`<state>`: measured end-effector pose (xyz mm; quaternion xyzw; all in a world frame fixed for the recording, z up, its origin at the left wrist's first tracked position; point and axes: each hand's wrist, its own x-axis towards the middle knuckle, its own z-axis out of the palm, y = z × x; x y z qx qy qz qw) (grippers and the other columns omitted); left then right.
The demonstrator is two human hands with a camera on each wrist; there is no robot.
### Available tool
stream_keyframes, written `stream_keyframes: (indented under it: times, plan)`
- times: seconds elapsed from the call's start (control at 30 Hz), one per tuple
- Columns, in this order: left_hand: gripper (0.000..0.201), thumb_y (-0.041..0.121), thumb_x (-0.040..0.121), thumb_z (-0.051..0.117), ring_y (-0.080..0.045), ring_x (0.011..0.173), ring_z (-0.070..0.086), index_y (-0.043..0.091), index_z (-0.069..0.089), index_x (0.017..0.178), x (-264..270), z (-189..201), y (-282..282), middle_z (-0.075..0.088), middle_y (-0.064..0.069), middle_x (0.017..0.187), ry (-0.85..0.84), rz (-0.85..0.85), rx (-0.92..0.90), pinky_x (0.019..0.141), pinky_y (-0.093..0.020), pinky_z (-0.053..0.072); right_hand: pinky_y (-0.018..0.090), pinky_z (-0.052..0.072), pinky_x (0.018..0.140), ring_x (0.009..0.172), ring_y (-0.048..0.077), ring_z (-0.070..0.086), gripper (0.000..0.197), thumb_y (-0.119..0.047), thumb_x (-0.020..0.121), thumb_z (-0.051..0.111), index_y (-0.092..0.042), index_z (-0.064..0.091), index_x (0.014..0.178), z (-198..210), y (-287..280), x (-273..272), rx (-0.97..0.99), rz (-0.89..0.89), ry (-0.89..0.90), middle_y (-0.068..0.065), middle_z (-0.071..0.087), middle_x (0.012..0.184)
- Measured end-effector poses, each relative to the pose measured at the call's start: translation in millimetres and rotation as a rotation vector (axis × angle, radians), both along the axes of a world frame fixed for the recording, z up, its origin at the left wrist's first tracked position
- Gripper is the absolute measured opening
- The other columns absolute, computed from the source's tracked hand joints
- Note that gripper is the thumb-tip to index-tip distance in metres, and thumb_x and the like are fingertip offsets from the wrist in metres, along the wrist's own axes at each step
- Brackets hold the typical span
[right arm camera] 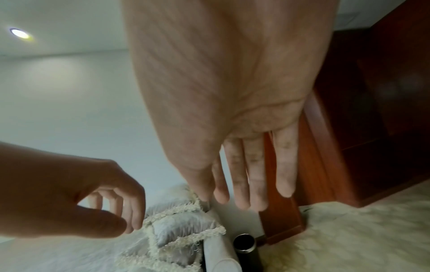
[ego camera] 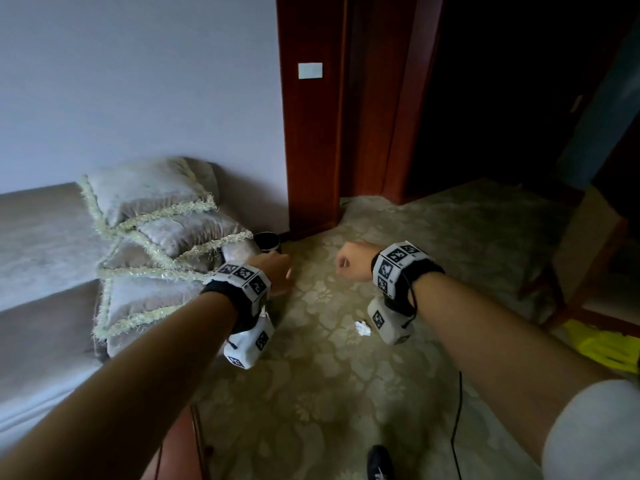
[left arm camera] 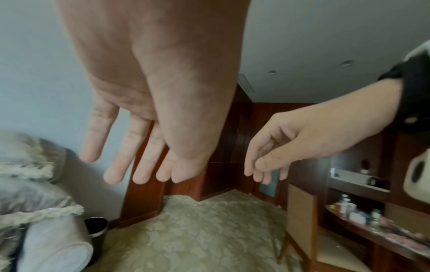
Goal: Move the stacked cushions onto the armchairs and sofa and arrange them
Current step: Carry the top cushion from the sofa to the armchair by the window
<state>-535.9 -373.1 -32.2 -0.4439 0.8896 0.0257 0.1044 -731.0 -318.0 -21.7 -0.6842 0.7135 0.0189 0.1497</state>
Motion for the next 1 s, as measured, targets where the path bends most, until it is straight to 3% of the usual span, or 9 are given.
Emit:
stream_keyframes:
  times: [0.13,0.27,0.37,0.5,0.67,0.73,0.83,0.93,1.0]
  plan:
    - [0.027,0.032,0.091,0.052,-0.031,0.107,0.058,0.014,0.061,0.108,19.8,-6.7,-62.6,0.059,-0.008,0.114,-0.045,0.132,0.013,0.077,-0.036,0.045,0.040,0.053,0.088,0.095,0.027,0.063,0.016,-0.035,0.086,0.059,-0.024,0.068,0.078,-17.4,-89.3,5.1,-0.024,0.080,0.006,0.006,0.069,0.103]
    - [0.024,0.032,0.088,0.052,-0.030,0.101,0.062,0.018,0.063,0.103,42.3,-3.5,-128.7,0.065,-0.007,0.112,-0.027,0.264,-0.039,0.075,-0.035,0.051,0.031,0.049,0.080,0.093,0.025,0.061,0.020,-0.029,0.091,0.058,-0.023,0.067,0.074,-12.3,-181.2,15.2,0.006,0.201,0.022,0.005,0.066,0.085]
    - [0.025,0.033,0.092,0.050,-0.029,0.100,0.062,0.016,0.062,0.108,56.8,10.2,-173.4,0.064,-0.007,0.111,-0.011,0.379,-0.051,0.080,-0.037,0.052,0.032,0.051,0.082,0.093,0.027,0.064,0.018,-0.029,0.090,0.059,-0.019,0.071,0.080,-1.5,-253.0,26.5,-0.003,0.285,0.025,0.007,0.068,0.087]
    - [0.021,0.031,0.095,0.051,-0.023,0.088,0.058,0.017,0.059,0.108,80.2,20.8,-228.7,0.064,-0.007,0.111,-0.014,0.515,-0.082,0.070,-0.031,0.046,0.037,0.053,0.084,0.090,0.026,0.064,0.022,-0.026,0.088,0.057,-0.010,0.073,0.089,3.5,-339.7,56.7,-0.012,0.399,0.000,0.009,0.069,0.095]
    - [0.027,0.036,0.094,0.049,-0.027,0.100,0.061,0.016,0.061,0.108,114.1,14.5,-281.1,0.063,-0.008,0.112,-0.102,0.628,-0.059,0.077,-0.034,0.048,0.043,0.058,0.082,0.081,0.032,0.069,0.028,-0.025,0.089,0.056,-0.004,0.073,0.082,-7.5,-419.8,102.0,0.029,0.559,-0.004,0.015,0.072,0.080]
    - [0.027,0.036,0.094,0.051,-0.027,0.102,0.060,0.017,0.062,0.108,128.9,9.6,-304.3,0.062,-0.007,0.113,-0.114,0.677,-0.041,0.081,-0.036,0.050,0.044,0.057,0.084,0.087,0.031,0.070,0.028,-0.027,0.089,0.055,-0.007,0.074,0.083,-11.5,-449.1,118.5,0.043,0.594,-0.007,0.013,0.074,0.085]
    - [0.025,0.035,0.093,0.052,-0.028,0.104,0.059,0.017,0.061,0.108,150.4,-1.2,-349.2,0.060,-0.007,0.114,-0.114,0.707,-0.005,0.084,-0.038,0.049,0.044,0.058,0.081,0.086,0.030,0.070,0.025,-0.025,0.090,0.054,-0.009,0.073,0.088,-15.2,-490.4,141.7,0.040,0.637,-0.024,0.014,0.074,0.091]
    - [0.022,0.032,0.093,0.052,-0.026,0.096,0.059,0.016,0.061,0.105,173.0,-11.6,-402.9,0.061,-0.007,0.111,-0.103,0.693,-0.003,0.075,-0.034,0.046,0.039,0.057,0.074,0.077,0.027,0.068,0.024,-0.024,0.094,0.056,-0.007,0.073,0.094,-21.1,-533.6,162.8,0.037,0.616,-0.023,0.013,0.073,0.093]
    - [0.021,0.030,0.093,0.051,-0.025,0.095,0.059,0.016,0.061,0.105,188.5,-15.6,-440.4,0.061,-0.006,0.111,-0.093,0.667,0.000,0.073,-0.032,0.044,0.040,0.059,0.077,0.083,0.030,0.070,0.025,-0.024,0.093,0.056,-0.004,0.073,0.096,-26.3,-566.9,176.7,0.053,0.610,0.003,0.015,0.073,0.095]
